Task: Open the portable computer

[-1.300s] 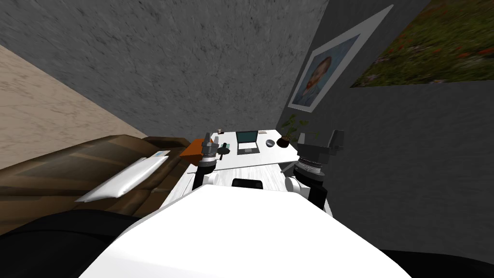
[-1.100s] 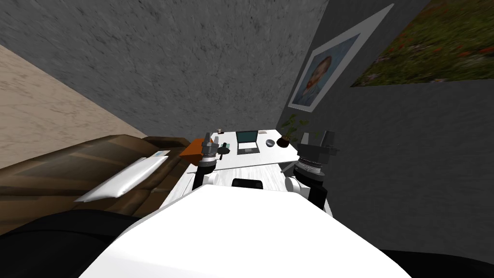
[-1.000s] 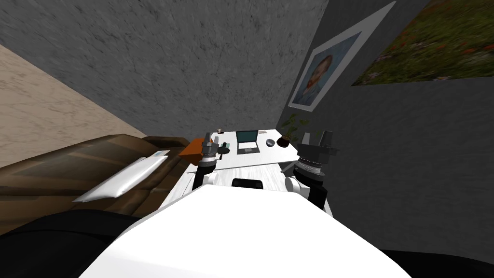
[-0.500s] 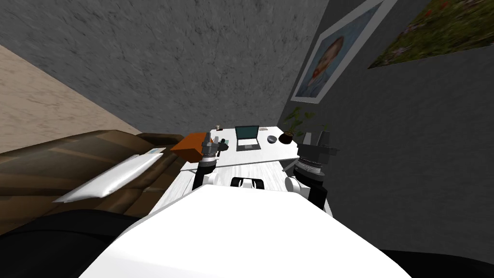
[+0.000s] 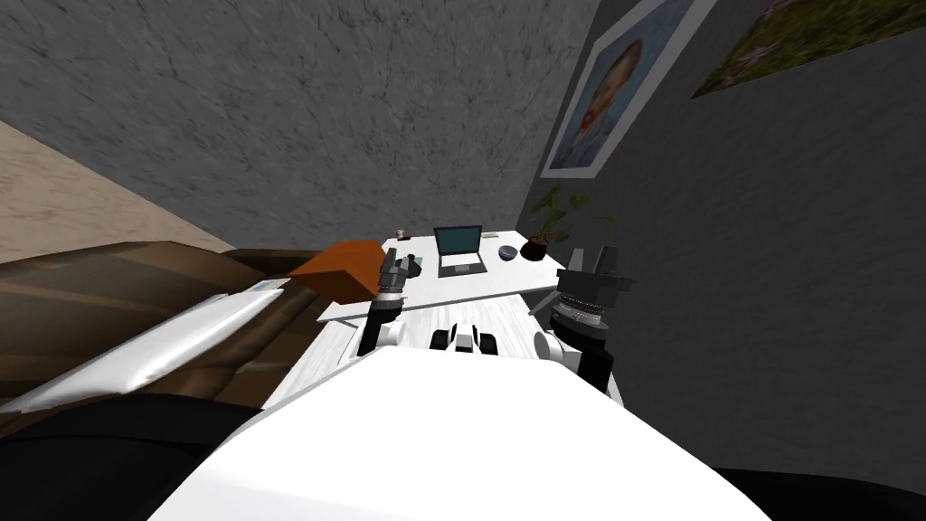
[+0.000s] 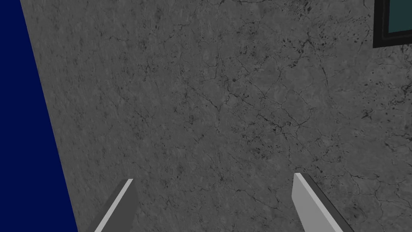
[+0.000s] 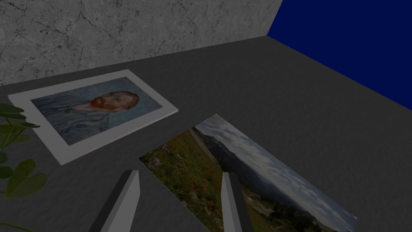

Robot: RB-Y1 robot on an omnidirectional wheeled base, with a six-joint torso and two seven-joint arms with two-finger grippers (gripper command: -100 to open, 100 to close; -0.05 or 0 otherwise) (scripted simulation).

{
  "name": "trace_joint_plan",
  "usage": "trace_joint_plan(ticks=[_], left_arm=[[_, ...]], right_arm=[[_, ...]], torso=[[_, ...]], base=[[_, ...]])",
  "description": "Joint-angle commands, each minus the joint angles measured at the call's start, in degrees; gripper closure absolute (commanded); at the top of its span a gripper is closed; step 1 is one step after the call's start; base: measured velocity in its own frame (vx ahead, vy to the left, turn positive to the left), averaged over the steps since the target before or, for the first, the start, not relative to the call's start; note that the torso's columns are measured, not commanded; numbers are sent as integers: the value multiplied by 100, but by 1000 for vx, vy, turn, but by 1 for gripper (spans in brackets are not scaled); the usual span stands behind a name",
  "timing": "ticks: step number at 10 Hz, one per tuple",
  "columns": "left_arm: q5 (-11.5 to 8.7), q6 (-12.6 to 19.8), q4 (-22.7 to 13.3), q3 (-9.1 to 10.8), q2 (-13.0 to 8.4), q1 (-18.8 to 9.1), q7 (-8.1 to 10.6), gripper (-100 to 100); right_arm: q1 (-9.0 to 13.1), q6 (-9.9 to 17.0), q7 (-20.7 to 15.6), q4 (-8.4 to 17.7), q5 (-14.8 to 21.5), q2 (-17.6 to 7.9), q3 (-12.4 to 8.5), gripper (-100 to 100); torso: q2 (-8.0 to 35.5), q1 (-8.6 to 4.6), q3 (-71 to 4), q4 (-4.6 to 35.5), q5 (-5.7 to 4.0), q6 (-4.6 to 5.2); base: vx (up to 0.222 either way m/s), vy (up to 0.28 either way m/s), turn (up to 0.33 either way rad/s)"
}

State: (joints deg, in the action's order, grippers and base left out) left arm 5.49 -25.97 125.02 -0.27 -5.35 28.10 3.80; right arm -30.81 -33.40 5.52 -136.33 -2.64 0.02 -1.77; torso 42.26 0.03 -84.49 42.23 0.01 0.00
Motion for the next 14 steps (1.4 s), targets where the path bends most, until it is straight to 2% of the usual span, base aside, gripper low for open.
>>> trace_joint_plan(ticks=[1,4,5,6,7,10,11,12,13,14], left_arm=[[210,229,-256,421,-230,-225,-38,-100],[543,523,-689,969,-467,-585,-111,-100],[543,523,-689,1048,-467,-585,-111,-100],[670,632,-849,1258,-543,-718,-139,-100],[670,632,-849,1283,-543,-718,-139,-100],[1076,986,-1354,1909,-760,-1147,-228,-100],[1076,986,-1354,2034,-760,-1147,-228,-100],[1215,1112,-1528,2236,-825,-1297,-259,-100],[1215,1112,-1528,2290,-825,-1297,-259,-100],[1353,1241,-1704,2489,-886,-1451,-290,-100]], right_arm=[[0,0,0,0,0,0,0,0],[0,0,0,0,0,0,0,0],[0,0,0,0,0,0,0,0],[-1,0,0,0,0,0,0,0],[0,0,0,0,0,0,0,0],[0,0,0,0,0,0,0,0],[0,0,0,0,0,0,0,0],[-1,0,0,0,0,0,-1,0],[0,0,0,0,0,0,0,0],[-1,0,0,0,0,0,-1,0]], torso=[[3,-2,-6,5,-1,-1],[3,-2,-8,6,-1,-1],[3,-4,-8,6,-1,1],[0,-3,-9,5,-1,-3],[-1,-3,-10,5,-1,2],[5,-3,-7,6,-1,4],[7,-3,-5,7,-1,-1],[6,-2,-6,7,-1,-5],[1,-3,-9,6,-1,2],[0,-3,-10,5,-1,-2]], base=[[-25,-1,-203],[-29,-2,-223],[-21,-2,-81],[-16,-4,-168],[-12,-1,-84],[-24,-4,-260],[-27,-1,-74],[-24,-5,-149],[-16,-1,-116],[-15,-6,-243]])
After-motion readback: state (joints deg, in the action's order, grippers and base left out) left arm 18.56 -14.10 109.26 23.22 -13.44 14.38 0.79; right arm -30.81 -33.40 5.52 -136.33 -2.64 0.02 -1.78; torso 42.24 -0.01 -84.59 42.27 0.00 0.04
